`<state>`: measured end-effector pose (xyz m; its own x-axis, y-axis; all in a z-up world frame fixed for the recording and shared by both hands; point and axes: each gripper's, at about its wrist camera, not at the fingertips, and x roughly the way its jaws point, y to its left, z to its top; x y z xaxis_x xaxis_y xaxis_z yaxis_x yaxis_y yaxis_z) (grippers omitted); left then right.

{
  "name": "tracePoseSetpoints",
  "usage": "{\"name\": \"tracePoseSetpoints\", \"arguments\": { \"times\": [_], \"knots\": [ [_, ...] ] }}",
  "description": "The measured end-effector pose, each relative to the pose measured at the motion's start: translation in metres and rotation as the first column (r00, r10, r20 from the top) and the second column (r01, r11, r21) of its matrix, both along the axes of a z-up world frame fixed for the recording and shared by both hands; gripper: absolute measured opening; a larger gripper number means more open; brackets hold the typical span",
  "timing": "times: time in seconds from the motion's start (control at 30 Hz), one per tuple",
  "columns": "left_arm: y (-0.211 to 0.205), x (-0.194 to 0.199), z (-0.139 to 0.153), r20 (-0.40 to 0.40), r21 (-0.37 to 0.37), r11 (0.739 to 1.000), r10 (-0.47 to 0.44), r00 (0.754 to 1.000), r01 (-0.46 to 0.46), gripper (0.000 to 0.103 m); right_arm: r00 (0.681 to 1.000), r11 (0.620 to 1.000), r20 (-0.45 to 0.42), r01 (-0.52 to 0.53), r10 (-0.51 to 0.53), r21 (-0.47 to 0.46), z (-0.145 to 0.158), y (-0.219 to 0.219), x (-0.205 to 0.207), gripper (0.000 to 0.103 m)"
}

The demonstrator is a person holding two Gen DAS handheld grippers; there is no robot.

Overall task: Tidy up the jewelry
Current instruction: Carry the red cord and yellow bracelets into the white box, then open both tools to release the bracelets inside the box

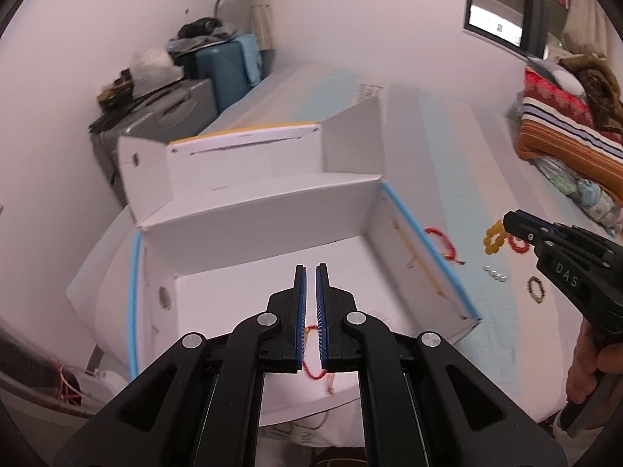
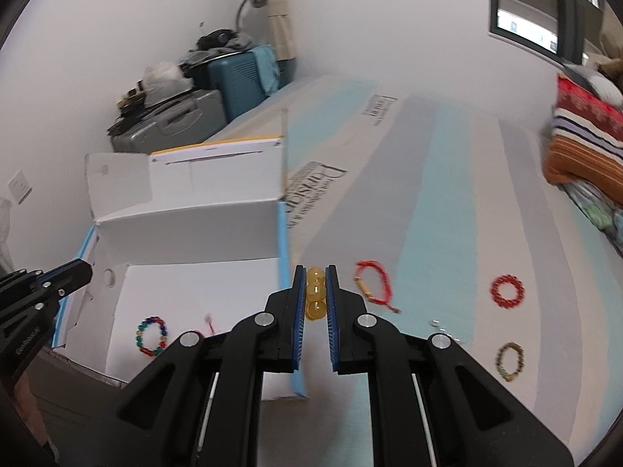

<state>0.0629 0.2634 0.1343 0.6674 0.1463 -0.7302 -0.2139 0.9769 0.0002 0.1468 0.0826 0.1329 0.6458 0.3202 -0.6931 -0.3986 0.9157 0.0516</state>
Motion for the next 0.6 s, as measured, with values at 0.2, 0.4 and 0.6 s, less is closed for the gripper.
{"name": "tracePoseSetpoints", "arguments": {
  "times": [0.2, 0.4, 0.6],
  "knots": [
    [0.022, -0.003, -0.015, -0.032, -0.011, 0.999, 0.040, 0.999, -0.040, 0.005, 0.998, 0.998, -0.016, -0.057, 0.057, -0.014, -0.010, 0.039, -0.006, 0.009],
    [0.041, 0.000, -0.035, -0.073, -0.023, 0.997, 0.071, 0.995, -0.073, 0.005, 0.994, 0.995, -0.054, -0.096, 0.094, -0.038, -0.033, 0.063, -0.008, 0.009],
    [0.053, 0.003, -0.056, -0.113, -0.036, 0.995, 0.088, 0.990, -0.092, 0.005, 0.987, 0.991, -0.112, -0.119, 0.112, -0.055, -0.062, 0.080, -0.003, 0.009]
  ]
}}
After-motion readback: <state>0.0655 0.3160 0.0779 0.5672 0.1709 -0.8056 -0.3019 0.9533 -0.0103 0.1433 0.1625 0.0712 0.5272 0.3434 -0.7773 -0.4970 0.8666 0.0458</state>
